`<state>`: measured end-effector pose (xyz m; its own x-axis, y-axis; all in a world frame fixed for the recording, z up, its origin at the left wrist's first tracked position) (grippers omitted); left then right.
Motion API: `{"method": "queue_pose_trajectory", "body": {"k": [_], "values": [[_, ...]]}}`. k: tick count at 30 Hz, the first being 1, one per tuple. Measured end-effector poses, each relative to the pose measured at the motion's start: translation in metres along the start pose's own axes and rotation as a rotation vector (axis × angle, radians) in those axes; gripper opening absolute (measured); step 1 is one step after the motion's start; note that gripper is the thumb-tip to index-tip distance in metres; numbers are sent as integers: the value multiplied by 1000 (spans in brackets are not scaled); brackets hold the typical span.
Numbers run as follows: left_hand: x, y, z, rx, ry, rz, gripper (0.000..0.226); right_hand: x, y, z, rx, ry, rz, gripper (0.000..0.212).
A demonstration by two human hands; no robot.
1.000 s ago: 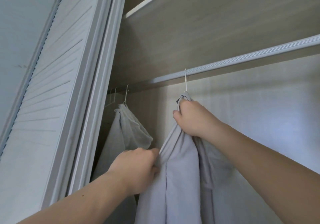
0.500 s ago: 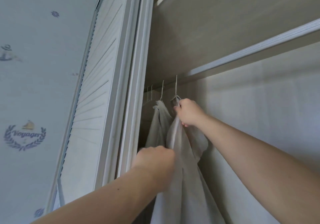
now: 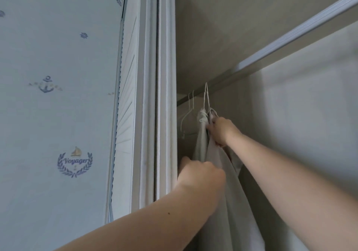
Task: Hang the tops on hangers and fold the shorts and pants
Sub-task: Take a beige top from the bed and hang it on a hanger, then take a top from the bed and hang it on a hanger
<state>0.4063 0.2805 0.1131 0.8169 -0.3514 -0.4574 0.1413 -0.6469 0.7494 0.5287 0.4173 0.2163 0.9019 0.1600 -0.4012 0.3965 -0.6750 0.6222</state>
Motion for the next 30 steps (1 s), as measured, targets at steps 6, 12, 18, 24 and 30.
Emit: {"method": "queue_pose_trajectory", "body": {"k": [6,12,18,24,30], "values": [[1,26,18,261,-137,-77,8,21,26,25,89,143,-76,39],[-27,52,66,623,-195,-183,21,-16,58,72,252,293,-177,56],[-88,75,149,641,-52,-215,27,-118,75,156,414,500,-131,66],[-169,106,275,540,162,-294,52,-247,68,231,380,555,-103,63],[-247,143,455,386,357,-419,66,-393,44,342,254,685,-295,66]]}}
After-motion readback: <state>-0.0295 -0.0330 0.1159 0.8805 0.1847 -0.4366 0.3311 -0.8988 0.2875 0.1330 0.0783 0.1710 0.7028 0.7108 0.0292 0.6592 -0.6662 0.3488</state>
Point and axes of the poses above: each hand's wrist, its own z-axis away from the middle knuckle, its own y-axis out of the back of the hand, x = y × z, the point moved 5 cm from there along -z, towards the middle knuckle, and after that the axes turned 1 degree about x, right-handed, at the moved point
